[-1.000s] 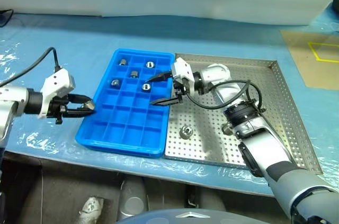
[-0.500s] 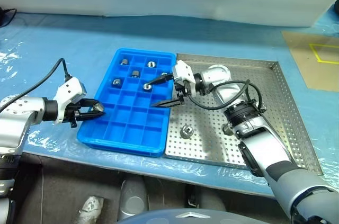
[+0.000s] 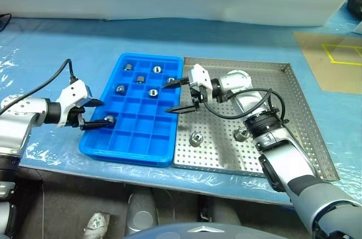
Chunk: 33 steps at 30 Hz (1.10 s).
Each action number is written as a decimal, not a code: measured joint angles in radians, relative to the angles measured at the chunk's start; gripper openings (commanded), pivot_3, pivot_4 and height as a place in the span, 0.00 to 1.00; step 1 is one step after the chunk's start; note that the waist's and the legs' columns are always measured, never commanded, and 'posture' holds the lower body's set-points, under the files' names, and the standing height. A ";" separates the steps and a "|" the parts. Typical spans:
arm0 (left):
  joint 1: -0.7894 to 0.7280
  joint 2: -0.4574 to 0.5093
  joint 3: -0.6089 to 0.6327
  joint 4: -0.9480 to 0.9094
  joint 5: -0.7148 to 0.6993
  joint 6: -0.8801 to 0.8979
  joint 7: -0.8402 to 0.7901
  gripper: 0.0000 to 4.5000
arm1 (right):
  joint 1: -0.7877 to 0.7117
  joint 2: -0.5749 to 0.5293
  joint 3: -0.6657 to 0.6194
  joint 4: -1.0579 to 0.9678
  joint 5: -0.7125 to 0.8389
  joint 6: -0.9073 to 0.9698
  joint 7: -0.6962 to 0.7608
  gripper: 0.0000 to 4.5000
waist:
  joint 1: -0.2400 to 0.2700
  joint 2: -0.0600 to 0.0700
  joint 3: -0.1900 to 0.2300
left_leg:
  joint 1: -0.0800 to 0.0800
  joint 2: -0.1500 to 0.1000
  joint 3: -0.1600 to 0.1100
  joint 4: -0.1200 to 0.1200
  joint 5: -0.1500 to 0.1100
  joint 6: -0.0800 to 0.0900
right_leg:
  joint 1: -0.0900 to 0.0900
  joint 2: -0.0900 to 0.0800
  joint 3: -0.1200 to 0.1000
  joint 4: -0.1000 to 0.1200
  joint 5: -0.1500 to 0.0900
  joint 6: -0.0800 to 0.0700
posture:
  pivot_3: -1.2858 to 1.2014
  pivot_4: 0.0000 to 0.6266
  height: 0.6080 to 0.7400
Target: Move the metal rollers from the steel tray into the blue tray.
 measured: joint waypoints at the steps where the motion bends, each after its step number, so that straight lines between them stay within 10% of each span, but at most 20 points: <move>1: -0.027 -0.001 -0.013 0.020 0.005 -0.002 -0.004 0.90 | 0.005 -0.006 -0.001 -0.004 0.000 0.003 -0.001 0.86 | 0.000 0.000 0.000 | 0.000 0.000 0.000 0.000 0.000 0.000 | 0.000 0.000 0.000 0.000 0.000 0.000 | 0.60 0.24 1.00; 7: -0.298 -0.039 -0.057 0.172 0.018 -0.010 -0.045 0.90 | 0.012 -0.049 -0.026 -0.034 0.000 0.013 -0.014 0.86 | 0.005 0.000 0.000 | -0.003 -0.001 0.000 0.003 0.000 0.000 | 0.001 -0.001 -0.001 -0.001 0.000 0.000 | 0.55 0.24 1.00; 24: -0.772 -0.530 -0.302 0.739 0.176 -0.344 -0.251 0.90 | 0.363 -0.319 -0.224 -0.497 0.028 0.268 -0.239 0.86 | -0.072 -0.002 0.000 | -0.002 -0.004 0.002 0.006 -0.003 0.006 | 0.003 0.000 0.005 -0.003 0.006 0.009 | 0.40 0.24 1.00; 33: -0.769 -0.506 -0.536 0.627 0.077 -0.396 -0.342 0.90 | 0.573 -0.368 -0.292 -0.722 0.080 0.399 -0.345 0.86 | -0.115 -0.002 0.000 | 0.002 -0.004 0.006 0.007 -0.004 0.007 | 0.004 0.001 0.012 -0.004 0.004 0.007 | 0.38 0.24 1.00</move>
